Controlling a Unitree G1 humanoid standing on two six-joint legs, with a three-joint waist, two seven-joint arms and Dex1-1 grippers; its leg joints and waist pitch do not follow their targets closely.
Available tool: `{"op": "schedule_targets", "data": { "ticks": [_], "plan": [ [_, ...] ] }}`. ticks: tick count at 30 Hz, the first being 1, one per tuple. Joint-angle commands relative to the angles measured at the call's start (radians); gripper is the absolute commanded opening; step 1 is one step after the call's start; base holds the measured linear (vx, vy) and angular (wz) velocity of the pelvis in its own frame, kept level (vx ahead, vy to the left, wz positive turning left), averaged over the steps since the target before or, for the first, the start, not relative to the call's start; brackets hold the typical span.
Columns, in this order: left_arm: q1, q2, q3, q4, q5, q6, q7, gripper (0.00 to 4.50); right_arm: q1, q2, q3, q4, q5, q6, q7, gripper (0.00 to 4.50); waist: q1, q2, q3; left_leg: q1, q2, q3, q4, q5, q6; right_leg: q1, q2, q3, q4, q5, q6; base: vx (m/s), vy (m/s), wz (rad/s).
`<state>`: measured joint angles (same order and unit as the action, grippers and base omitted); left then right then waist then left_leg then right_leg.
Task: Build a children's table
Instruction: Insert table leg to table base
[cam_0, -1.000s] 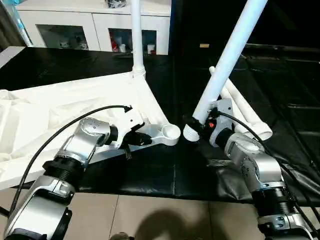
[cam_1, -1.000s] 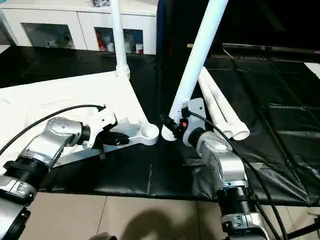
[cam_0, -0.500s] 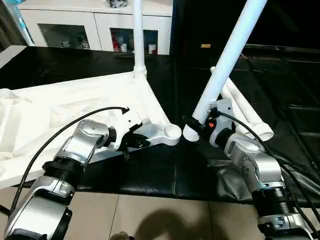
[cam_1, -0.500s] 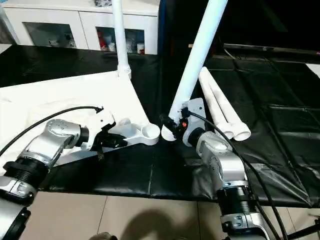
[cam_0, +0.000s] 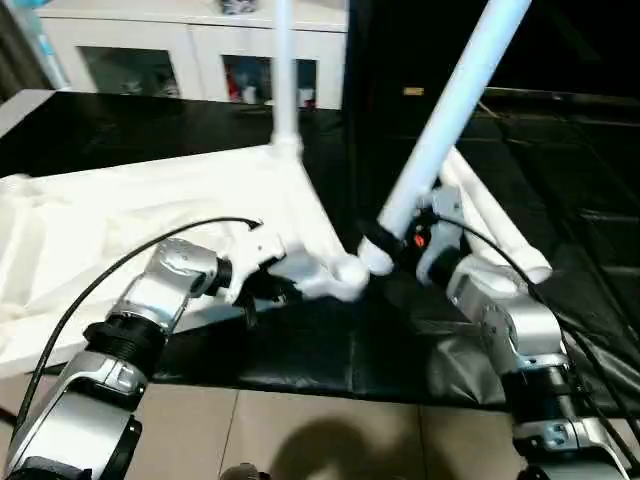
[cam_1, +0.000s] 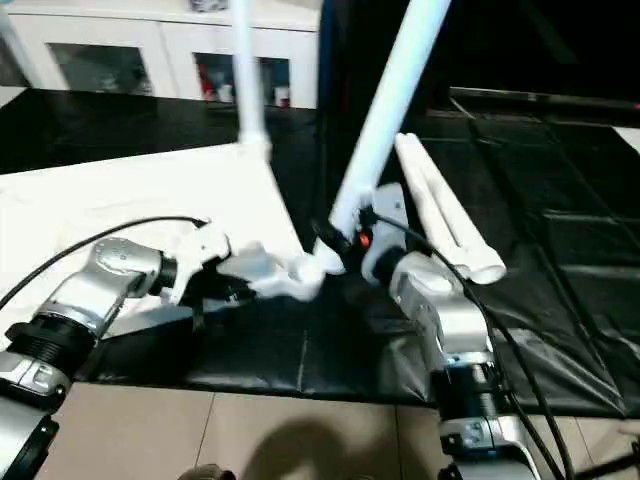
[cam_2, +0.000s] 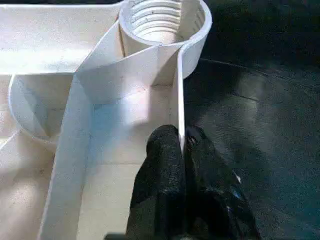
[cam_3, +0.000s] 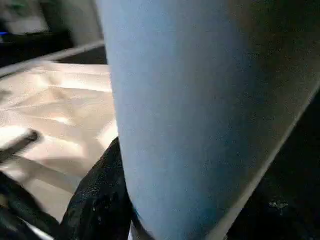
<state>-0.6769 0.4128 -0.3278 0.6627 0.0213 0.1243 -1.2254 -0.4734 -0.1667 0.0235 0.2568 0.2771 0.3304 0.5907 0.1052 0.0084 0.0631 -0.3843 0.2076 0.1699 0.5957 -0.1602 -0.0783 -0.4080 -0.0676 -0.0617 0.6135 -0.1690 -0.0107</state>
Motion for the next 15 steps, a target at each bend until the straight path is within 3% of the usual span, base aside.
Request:
{"op": "schedule_targets", "data": {
  "ticks": [1, 4, 7, 15],
  "plan": [
    [-0.005, -0.03, -0.048, 0.006, 0.023, -0.037, -0.037, 0.0, 0.002, -0.002, 0.025, -0.013, 0.003, -0.028, 0.035, 1.93, -0.003, -0.003, -0.077, 0.026, 0.021, 0.002, -0.071, -0.215, 0.002, 0.045, -0.07, 0.045, -0.07, -0.22, -0.19, 0.0, 0.0, 0.0],
    [-0.03, -0.049, -0.042, 0.042, 0.019, -0.066, -0.05, 0.0, 0.009, -0.022, 0.046, -0.001, -0.005, -0.008, 0.077, 1.93, 0.005, -0.005, -0.075, 0.033, 0.019, 0.005, -0.072, -0.251, -0.004, 0.041, -0.07, 0.043, -0.076, -0.271, -0.18, 0.0, 0.0, 0.0],
    [-0.041, -0.054, -0.039, 0.055, 0.012, -0.072, -0.062, 0.0, 0.013, -0.035, 0.062, 0.004, -0.014, 0.003, 0.097, 1.93, 0.006, -0.006, -0.074, 0.03, 0.02, 0.003, -0.075, -0.26, -0.009, 0.043, -0.074, 0.042, -0.078, -0.306, -0.168, 0.0, 0.0, 0.0],
    [-0.066, -0.039, -0.039, 0.115, 0.039, -0.102, -0.068, 0.0, 0.026, -0.074, 0.108, 0.012, -0.042, 0.034, 0.137, 1.93, 0.008, -0.012, -0.077, 0.021, 0.018, 0.002, -0.073, -0.22, 0.001, 0.048, -0.076, 0.04, -0.074, -0.282, -0.164, 0.0, 0.0, 0.0]
  ]
}}
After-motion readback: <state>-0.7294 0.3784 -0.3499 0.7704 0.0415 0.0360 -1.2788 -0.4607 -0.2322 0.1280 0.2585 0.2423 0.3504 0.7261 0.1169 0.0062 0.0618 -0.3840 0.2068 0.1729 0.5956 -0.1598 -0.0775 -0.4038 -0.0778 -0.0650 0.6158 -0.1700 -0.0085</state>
